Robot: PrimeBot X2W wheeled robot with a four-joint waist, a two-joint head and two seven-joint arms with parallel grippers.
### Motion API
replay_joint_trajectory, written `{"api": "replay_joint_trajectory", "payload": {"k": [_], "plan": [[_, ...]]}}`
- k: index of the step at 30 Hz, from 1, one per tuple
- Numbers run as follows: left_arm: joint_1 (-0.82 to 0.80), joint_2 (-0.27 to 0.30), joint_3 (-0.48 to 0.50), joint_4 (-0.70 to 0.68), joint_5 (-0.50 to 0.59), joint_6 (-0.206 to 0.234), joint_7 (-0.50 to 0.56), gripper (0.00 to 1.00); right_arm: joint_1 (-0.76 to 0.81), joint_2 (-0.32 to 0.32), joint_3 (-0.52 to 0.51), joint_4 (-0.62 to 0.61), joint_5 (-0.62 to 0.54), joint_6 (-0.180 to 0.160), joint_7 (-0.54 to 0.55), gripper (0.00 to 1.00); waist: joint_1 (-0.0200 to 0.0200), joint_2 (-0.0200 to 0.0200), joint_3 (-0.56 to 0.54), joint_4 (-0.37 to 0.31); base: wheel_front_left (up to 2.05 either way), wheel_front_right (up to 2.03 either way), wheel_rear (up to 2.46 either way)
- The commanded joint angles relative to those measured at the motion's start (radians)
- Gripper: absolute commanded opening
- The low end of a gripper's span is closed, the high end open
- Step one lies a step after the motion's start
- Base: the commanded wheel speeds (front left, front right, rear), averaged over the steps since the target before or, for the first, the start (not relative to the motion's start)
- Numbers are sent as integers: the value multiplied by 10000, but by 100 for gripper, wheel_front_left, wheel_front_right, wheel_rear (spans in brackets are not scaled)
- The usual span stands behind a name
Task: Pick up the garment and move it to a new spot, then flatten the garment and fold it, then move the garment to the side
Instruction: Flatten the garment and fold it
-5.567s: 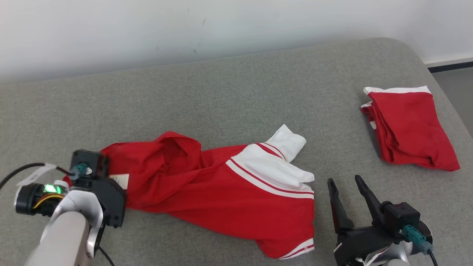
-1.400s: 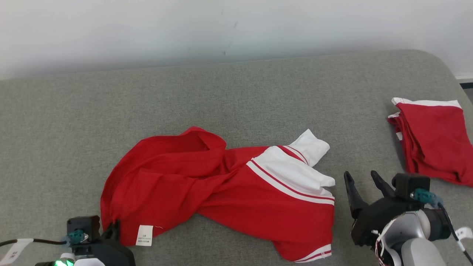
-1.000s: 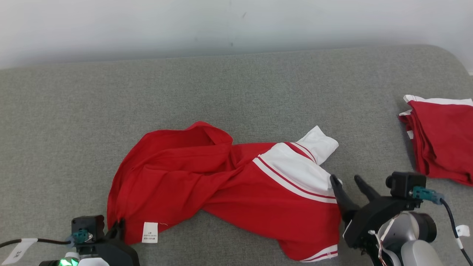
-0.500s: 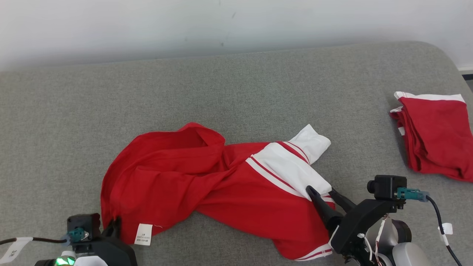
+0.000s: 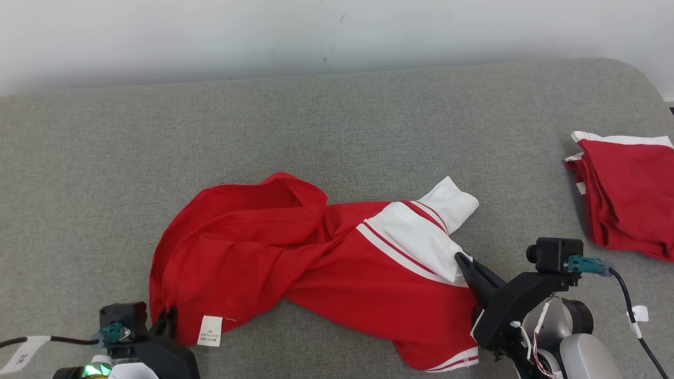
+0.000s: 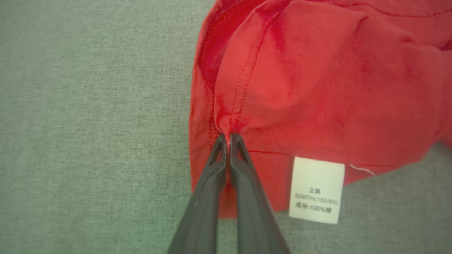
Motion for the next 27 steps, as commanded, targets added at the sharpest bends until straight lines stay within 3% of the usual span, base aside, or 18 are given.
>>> {"api": "replay_joint_trajectory", "payload": {"k": [1,5,10,19,22,27], "plan": [[-64,-9,14,47,-76,30,-57,0,-83,-2,-7,-50,-118,-25,-93,1,0,-1,-10,-16,0,0,0],[-106,14,146,-65,-109,78,-327,0,-196,-5,-172,-410,-611,-25,-362,0,0,-1,-23,-85,0,0,0],[-199,-252,560,-513,-475,-129,-1289,0,-529,-4,-681,-1281,-2042,-25,-1015,0,0,-1,0,-151,0,0,0],[-444,-1197,1567,-1373,-1990,-725,-2849,0,-1530,-6,-509,-2298,-3467,-25,-1133,0,0,-1,179,-219,0,0,0],[-1016,-1266,1833,-1423,-2406,-829,-2730,0,-2426,-564,127,-1989,-3459,-25,-993,0,0,-1,570,-260,0,0,0],[-2921,-1063,2428,-1030,-3034,-847,-2325,0,-5243,-2103,2222,-639,-3378,-25,-1654,0,0,-1,1702,-454,0,0,0]]}}
